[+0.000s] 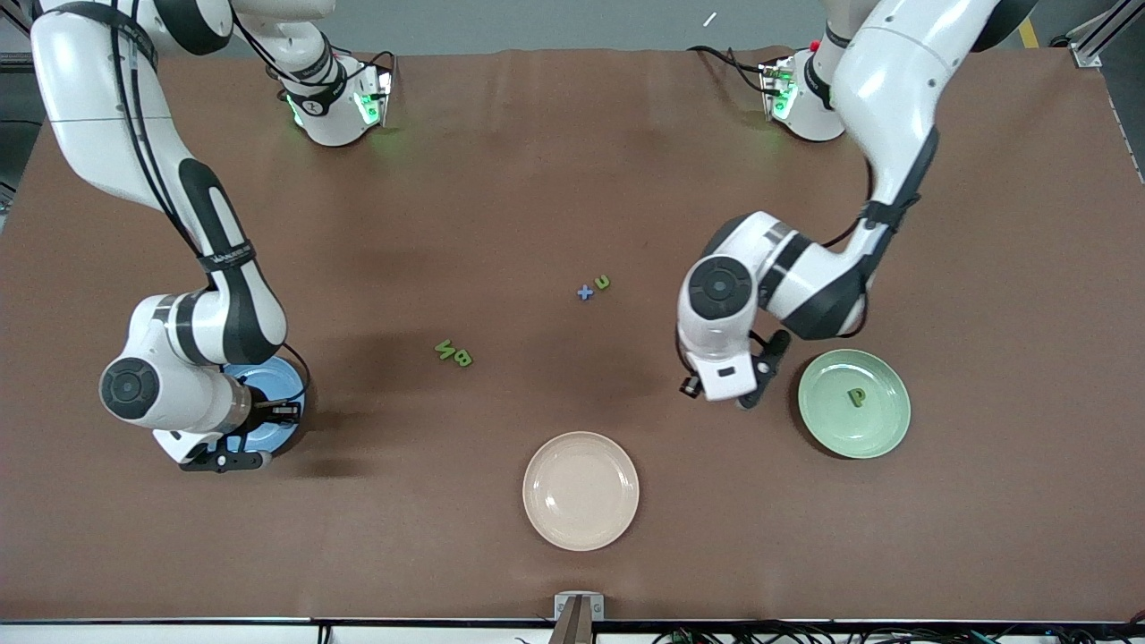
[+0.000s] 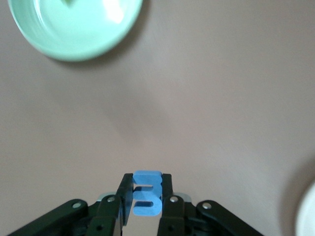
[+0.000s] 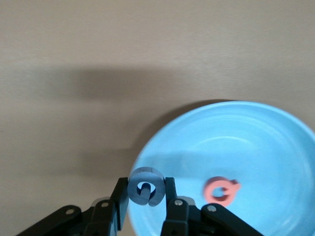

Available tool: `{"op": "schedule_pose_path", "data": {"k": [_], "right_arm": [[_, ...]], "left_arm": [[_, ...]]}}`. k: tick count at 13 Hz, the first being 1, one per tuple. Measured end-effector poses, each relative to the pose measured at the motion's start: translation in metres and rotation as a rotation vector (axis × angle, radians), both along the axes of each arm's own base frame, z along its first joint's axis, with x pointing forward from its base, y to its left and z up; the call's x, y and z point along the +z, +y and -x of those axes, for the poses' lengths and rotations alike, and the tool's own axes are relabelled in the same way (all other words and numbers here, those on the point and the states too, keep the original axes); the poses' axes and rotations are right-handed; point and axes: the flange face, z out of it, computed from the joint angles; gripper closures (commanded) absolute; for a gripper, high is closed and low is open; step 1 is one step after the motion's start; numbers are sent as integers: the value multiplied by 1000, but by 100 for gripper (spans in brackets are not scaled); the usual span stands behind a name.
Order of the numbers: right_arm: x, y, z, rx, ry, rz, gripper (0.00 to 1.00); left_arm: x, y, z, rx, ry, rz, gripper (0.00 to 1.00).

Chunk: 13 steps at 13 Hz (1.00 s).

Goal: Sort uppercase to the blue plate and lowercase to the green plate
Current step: 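Place the blue 3 on the green plate while the right gripper places blue letter, then reach the left gripper to the green n while the right gripper reaches green B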

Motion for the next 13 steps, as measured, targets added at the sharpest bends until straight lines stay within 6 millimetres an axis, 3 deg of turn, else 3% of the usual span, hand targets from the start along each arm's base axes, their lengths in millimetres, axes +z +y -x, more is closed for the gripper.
{"op": "schedule_pose_path", "data": {"k": [1,2,4,6,8,9,10,11,13], "right_arm": [[0,-12,0,6,1,-2,59],[0,-22,1,9,3,-3,40],[-2,-35,2,13,8,-5,20],[-2,-34,3,15,11,-7,17],[-3,-26,3,25,18,-14,17],[-4,-18,5,28,38,-18,17],[-4,-7,8,18,65,-20,17],[-2,8,10,-1,83,-17,17],[2,49,14,-47,106,-10,17]], "left_arm": [[1,30,-7,-28,28,-17,99],[-1,65,-15,-53,56,-25,98],[-7,146,-31,-85,101,-21,98],[-17,208,-39,-118,110,13,96],[-35,239,-39,-156,92,51,88],[-45,250,-38,-171,89,66,70],[-56,260,-38,-180,87,81,20],[-65,268,-39,-189,88,92,0],[-75,267,-38,-204,99,105,0]]}}
